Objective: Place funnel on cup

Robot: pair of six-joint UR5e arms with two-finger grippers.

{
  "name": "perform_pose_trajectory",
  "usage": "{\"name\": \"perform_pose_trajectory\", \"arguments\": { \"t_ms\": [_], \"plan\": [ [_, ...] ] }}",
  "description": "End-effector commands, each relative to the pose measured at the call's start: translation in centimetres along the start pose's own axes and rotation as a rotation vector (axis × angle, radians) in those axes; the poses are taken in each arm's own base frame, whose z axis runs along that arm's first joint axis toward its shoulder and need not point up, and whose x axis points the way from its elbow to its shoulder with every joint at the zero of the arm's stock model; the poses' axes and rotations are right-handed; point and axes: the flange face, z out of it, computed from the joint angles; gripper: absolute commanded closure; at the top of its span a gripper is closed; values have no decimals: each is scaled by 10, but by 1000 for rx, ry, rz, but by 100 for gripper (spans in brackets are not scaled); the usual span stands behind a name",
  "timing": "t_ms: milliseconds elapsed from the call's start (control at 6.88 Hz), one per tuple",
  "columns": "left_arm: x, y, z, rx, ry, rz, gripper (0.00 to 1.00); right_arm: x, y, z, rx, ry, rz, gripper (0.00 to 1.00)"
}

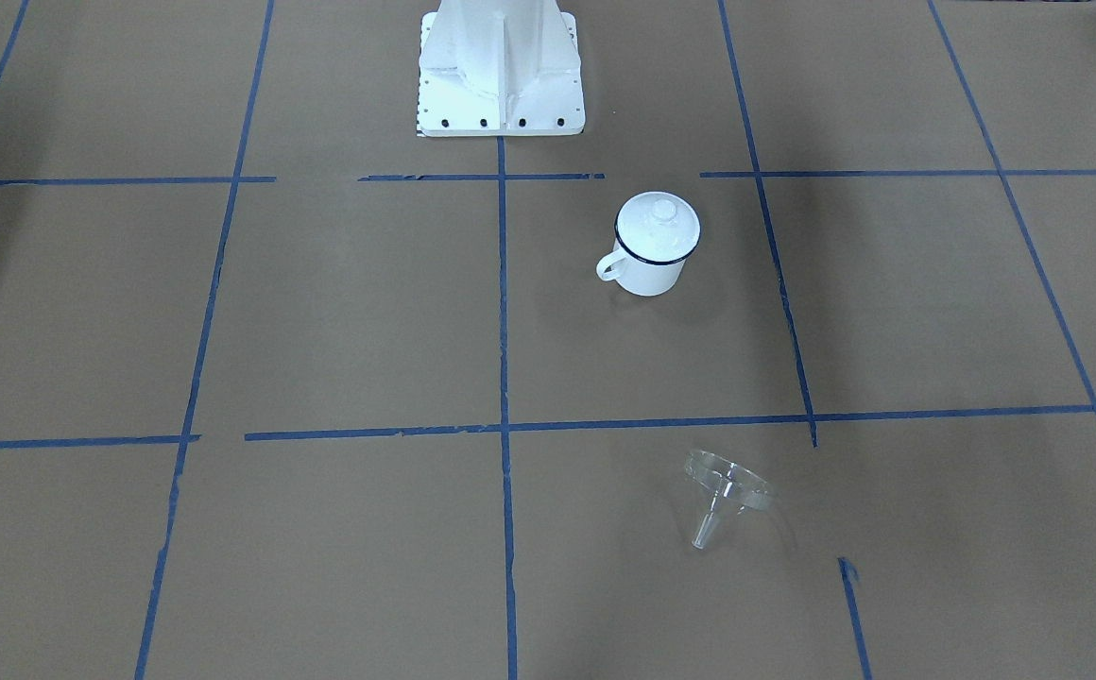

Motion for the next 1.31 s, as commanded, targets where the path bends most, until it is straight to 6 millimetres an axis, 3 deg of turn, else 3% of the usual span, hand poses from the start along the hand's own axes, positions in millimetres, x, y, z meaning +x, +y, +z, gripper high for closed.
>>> {"name": "perform_pose_trajectory", "arguments": {
  "t_ms": [0, 1164],
  "plan": [
    [4, -4, -7, 13, 4, 8, 0, 0, 0, 0, 0, 0, 0, 0],
    [0, -7, -1, 41, -2, 34, 0, 0, 0, 0, -1, 0, 1, 0]
  ]
}}
